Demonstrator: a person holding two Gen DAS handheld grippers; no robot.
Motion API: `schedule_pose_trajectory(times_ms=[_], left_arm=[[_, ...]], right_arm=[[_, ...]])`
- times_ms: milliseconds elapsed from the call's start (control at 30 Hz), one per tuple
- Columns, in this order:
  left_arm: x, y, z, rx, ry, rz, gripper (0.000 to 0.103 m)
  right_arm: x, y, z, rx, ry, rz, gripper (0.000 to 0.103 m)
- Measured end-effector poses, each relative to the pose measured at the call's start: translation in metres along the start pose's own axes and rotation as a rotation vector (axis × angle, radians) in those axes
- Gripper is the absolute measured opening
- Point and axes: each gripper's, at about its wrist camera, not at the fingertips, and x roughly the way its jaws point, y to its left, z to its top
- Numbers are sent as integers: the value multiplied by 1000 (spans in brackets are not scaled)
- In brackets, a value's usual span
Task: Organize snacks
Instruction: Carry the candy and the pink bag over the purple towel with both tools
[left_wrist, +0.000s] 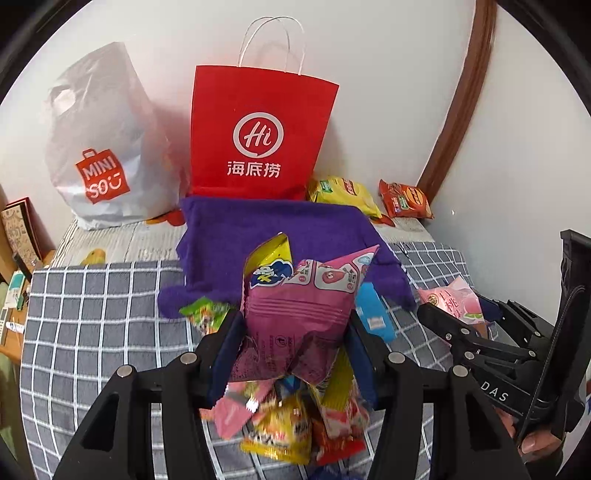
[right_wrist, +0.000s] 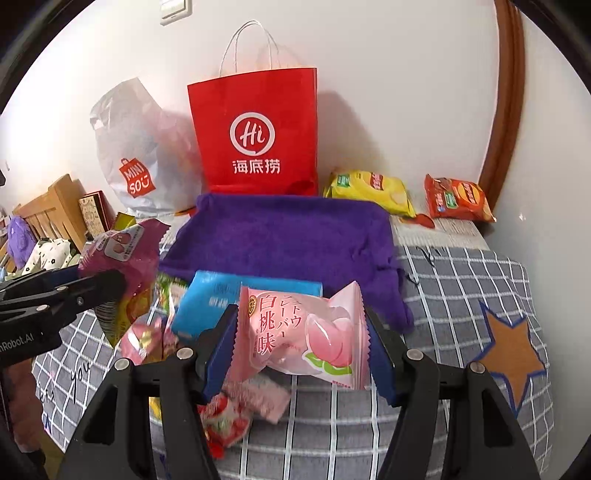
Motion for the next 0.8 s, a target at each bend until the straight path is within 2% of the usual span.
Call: schedule_pose_trajectory(times_ms=[467,800], left_arm=[[51,22,56,0,19,12,53],[92,49,81,-24,49,33,53]], right_arm=[[61,-16,61,2,-14,-22,63],[111,-29,82,18,9,-43,63]])
